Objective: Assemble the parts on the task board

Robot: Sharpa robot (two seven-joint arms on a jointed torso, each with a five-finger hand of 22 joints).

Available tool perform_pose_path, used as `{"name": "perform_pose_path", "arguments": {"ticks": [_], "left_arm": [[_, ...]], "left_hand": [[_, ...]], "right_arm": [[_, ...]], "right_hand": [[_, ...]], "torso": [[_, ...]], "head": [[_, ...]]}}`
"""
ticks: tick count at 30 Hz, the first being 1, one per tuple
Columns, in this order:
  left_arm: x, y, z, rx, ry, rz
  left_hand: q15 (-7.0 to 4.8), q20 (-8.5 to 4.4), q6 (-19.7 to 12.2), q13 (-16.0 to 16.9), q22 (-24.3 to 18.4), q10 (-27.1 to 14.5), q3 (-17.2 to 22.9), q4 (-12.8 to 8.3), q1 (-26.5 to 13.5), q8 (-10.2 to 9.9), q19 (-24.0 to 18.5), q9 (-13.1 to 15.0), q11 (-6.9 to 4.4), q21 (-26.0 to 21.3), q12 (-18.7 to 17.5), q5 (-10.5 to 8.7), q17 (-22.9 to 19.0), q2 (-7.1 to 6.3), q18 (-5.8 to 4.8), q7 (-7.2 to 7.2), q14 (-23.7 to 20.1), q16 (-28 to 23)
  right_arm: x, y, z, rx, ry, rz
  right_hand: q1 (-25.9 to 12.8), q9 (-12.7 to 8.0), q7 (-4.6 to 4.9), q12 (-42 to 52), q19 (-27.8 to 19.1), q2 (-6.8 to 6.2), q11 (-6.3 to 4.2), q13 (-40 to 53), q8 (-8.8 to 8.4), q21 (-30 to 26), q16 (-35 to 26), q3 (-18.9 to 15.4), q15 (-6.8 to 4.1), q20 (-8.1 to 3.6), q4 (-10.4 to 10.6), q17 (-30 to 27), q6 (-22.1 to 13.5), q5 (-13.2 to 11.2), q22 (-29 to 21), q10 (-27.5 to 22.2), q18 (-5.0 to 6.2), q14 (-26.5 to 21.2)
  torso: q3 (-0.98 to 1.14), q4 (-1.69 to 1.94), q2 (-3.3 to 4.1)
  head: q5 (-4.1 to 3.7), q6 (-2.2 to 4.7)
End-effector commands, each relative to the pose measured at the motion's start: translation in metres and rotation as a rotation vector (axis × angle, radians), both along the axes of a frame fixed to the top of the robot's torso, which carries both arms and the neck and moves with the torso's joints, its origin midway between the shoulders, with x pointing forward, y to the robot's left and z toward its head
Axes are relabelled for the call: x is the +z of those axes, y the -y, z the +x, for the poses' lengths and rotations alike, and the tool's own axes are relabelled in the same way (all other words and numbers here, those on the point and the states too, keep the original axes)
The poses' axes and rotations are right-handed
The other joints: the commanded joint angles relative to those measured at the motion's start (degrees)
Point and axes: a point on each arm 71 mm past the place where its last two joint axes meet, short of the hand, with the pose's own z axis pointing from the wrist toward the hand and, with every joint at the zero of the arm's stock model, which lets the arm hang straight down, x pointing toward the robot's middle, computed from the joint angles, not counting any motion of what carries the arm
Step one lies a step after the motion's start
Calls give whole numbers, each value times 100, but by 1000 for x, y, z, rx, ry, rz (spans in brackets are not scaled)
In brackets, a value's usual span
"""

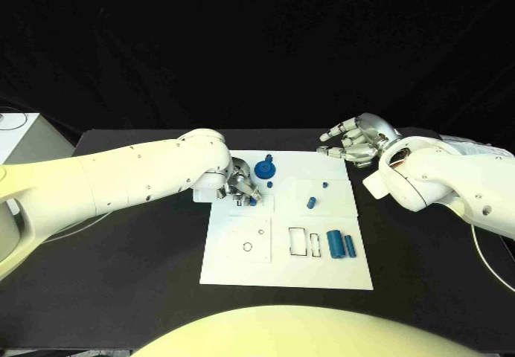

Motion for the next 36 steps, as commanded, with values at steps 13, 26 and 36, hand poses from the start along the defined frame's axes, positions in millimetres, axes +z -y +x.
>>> {"name": "perform_pose_path", "arguments": {"ticks": [13,26,36], "left_arm": [[2,-4,-2,-20,8,7],[6,-2,-1,2,26,-29],[14,-1,-2,29,30,-82]], "left_hand": [[-32,25,7,25,16,13,-269,158,107,-7,36,19,-16,-19,23,-71,1329,-36,-108,42,567,-1],[-34,17,25,11,27,12,-925,799,470,-70,44,64,-19,-32,16,-1051,1317,-110,-107,36,564,-7],[-21,-6,-56,-90,-4,-66,-1061,903,578,-96,20,82,1,-52,-52,-1124,1177,-179,-97,62,525,-74]], "right_arm": [[-1,0,-1,16,1,-1],[-3,0,-1,14,0,-1],[-3,-1,-1,14,-1,-1]], "right_hand": [[-81,-5,6,-40,-47,-22,2,441,28,-22,-18,5,44,10,35,1191,-53,-9,615,-57,33,513],[-111,-5,7,-48,-54,-22,3,432,31,-38,-22,-1,45,11,37,1184,-57,-16,606,-66,36,511],[-130,-6,7,-47,-56,-25,3,432,33,-43,-21,-7,46,11,37,1187,-59,-27,604,-65,37,511]], "torso": [[-2,3,-5],[-3,2,-3],[3,9,-6]], "head": [[7,1],[13,1],[19,1]]}}
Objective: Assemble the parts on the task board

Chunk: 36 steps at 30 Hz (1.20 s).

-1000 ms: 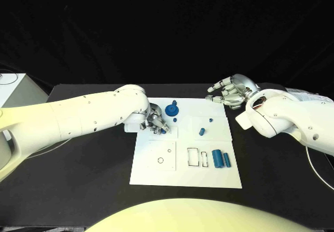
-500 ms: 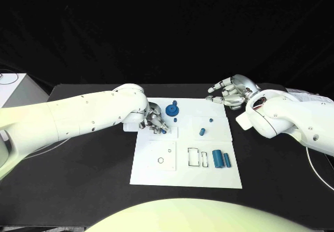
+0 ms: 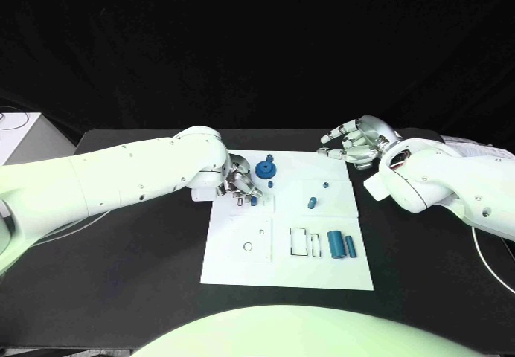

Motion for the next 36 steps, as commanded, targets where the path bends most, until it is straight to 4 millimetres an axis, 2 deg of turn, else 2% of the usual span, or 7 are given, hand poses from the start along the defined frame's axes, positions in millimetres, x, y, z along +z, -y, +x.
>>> {"name": "perform_pose_path", "arguments": {"ticks": [1,7,12,17,23,28,36], "left_arm": [[6,2,0,14,3,-52],[20,-4,2,40,27,-95],[38,-17,7,72,43,-136],[58,-35,18,118,66,-160],[68,-52,36,174,107,-148],[68,-59,47,211,108,-143],[63,-59,59,204,134,-60]], "left_hand": [[-20,-29,-43,-23,-14,-51,-32,12,47,-28,-6,9,2,-39,-24,-26,1167,-1,-95,2,523,-32],[3,-40,-173,-160,-142,-188,-57,-3,299,-50,-105,37,37,-113,-111,63,1040,21,-69,44,488,-97],[178,75,-724,-942,-674,-855,392,-111,963,-451,-533,-111,249,-444,-695,123,640,93,41,288,359,-321],[339,197,-1009,-937,-823,-965,544,-54,1029,-919,-643,-411,434,-556,-681,105,505,11,71,509,309,-399],[371,233,-984,-929,-847,-980,494,-17,991,-992,-655,-479,467,-576,-657,82,471,-75,79,544,299,-416],[445,306,-1069,-955,-1254,-1194,458,12,1013,-1111,-983,-565,547,-847,-708,97,-220,-60,165,627,28,-821],[481,350,-1079,-957,-1315,-1259,208,49,763,-1148,-1028,-608,585,-907,-677,66,-289,-78,180,658,1,-861]], "right_arm": [[0,-1,0,15,6,0],[0,0,0,11,7,1],[0,2,1,7,9,3],[0,4,2,1,12,5],[0,6,3,-3,15,5],[0,6,3,-3,16,6],[0,4,3,0,14,10]], "right_hand": [[-56,-7,-9,-20,-36,-9,3,432,33,-18,-21,-7,46,-10,37,1188,-43,-27,607,-24,37,511],[-56,-7,-9,-20,-36,-9,3,432,33,-18,-21,-7,46,-10,37,1188,-43,-27,607,-24,37,511],[-72,-7,-9,-23,-42,-9,4,428,35,-32,-24,-11,46,-9,37,1182,-46,-36,600,-28,40,509],[-75,-7,-10,-34,-43,-6,3,417,36,-35,-25,-10,46,-9,34,1181,-46,-36,598,-39,40,509],[-76,-7,-10,-65,-50,-4,3,388,37,-49,-32,-8,46,-9,32,1167,-46,-33,590,-68,44,504],[-76,-7,-10,-82,-54,-4,3,372,38,-58,-35,-8,45,-9,31,1160,-47,-32,585,-84,46,502],[-80,-7,-11,-100,-57,7,2,354,40,-65,-40,-1,45,-8,29,1150,-49,-17,581,-101,47,499]], "torso": [[2,2,-2],[-2,-6,-7],[6,6,-14],[1,9,-5],[-1,-1,5],[-13,-10,23],[-13,-8,29]], "head": [[1,1],[-7,1],[-13,1],[-34,1],[-9,23],[23,75],[61,77]]}}
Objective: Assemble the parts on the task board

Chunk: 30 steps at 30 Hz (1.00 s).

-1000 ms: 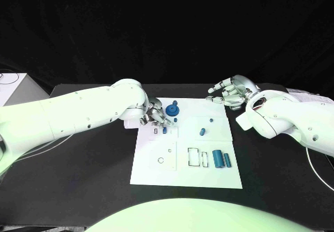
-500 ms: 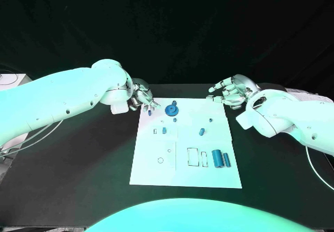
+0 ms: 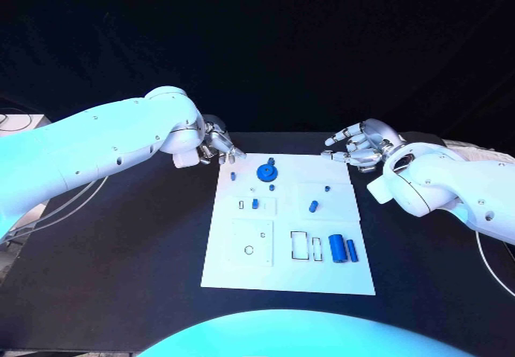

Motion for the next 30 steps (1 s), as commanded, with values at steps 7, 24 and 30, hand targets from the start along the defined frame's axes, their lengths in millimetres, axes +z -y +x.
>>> {"name": "perform_pose_path", "arguments": {"ticks": [7,24,30], "left_arm": [[-11,0,11,-22,-12,98],[-29,-3,21,6,-75,111],[-34,-3,20,2,-104,102]], "left_hand": [[51,18,-3,-14,-104,-94,-191,3,-162,-29,-122,-14,-8,-101,10,-25,-96,25,104,39,-35,-69],[63,30,-122,-12,-136,-175,-374,-6,-190,-64,-156,-30,4,-136,29,-35,-182,9,110,52,-85,-115],[64,31,-123,-12,-127,-177,-377,-8,-185,-64,-150,-30,5,-131,30,-34,-189,10,108,52,-89,-119]], "right_arm": [[1,-2,-1,12,6,7],[1,-2,-1,15,4,8],[1,-2,-1,16,10,3]], "right_hand": [[-48,-8,2,-33,-37,20,-18,354,18,-34,-19,-1,45,13,29,1151,-36,-17,579,-39,47,499],[-53,-8,2,-38,-45,24,-18,350,19,-52,-23,3,45,13,28,1143,-38,-6,569,-43,51,497],[-58,-8,2,-44,-48,28,-19,344,21,-60,-24,6,44,13,27,1142,-39,0,565,-48,52,496]], "torso": [[-17,-18,21],[-28,-20,35],[-24,-22,28]], "head": [[62,-5],[102,-15],[87,-41]]}}
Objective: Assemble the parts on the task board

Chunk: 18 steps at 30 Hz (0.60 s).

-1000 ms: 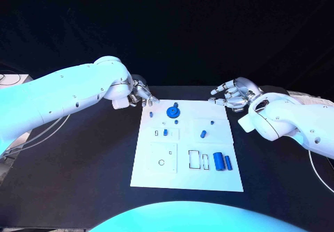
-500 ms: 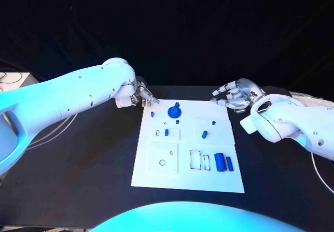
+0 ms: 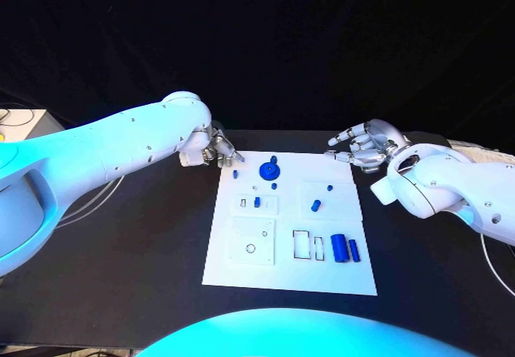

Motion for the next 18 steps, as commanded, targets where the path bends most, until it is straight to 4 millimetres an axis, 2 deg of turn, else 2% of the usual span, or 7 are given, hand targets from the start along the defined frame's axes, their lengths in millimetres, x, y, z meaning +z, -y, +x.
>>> {"name": "perform_pose_path", "arguments": {"ticks": [1,6,18], "left_arm": [[-3,4,-2,-32,-47,-23],[-5,3,-3,-33,-60,-22],[-10,4,-6,-49,-88,-19]], "left_hand": [[4,-6,-38,-6,29,-45,-44,-1,-26,-29,-18,-6,-15,-10,31,-34,-6,18,104,11,-28,-21],[4,-4,-17,-3,45,-41,-59,-4,-6,-17,-8,-6,-17,-2,43,-33,-13,23,100,8,-33,-24],[2,1,9,1,45,-51,-83,-20,96,-11,-17,-18,-21,-6,64,-22,-39,41,101,2,-51,-36]], "right_arm": [[1,-1,0,12,12,-3],[1,-1,0,13,16,-6],[1,-2,0,16,17,-8]], "right_hand": [[-45,-8,10,-44,-49,15,2,343,21,-24,-24,6,44,13,27,1137,-32,0,567,-29,53,496],[-46,-8,10,-46,-53,15,2,341,22,-33,-28,6,44,13,27,1128,-32,1,562,-31,55,493],[-46,-8,10,-46,-53,15,2,341,22,-33,-28,6,44,13,27,1128,-32,1,562,-31,55,493]], "torso": [[0,4,-10],[4,19,-18],[9,4,-17]], "head": [[-8,-15],[-6,-19],[24,7]]}}
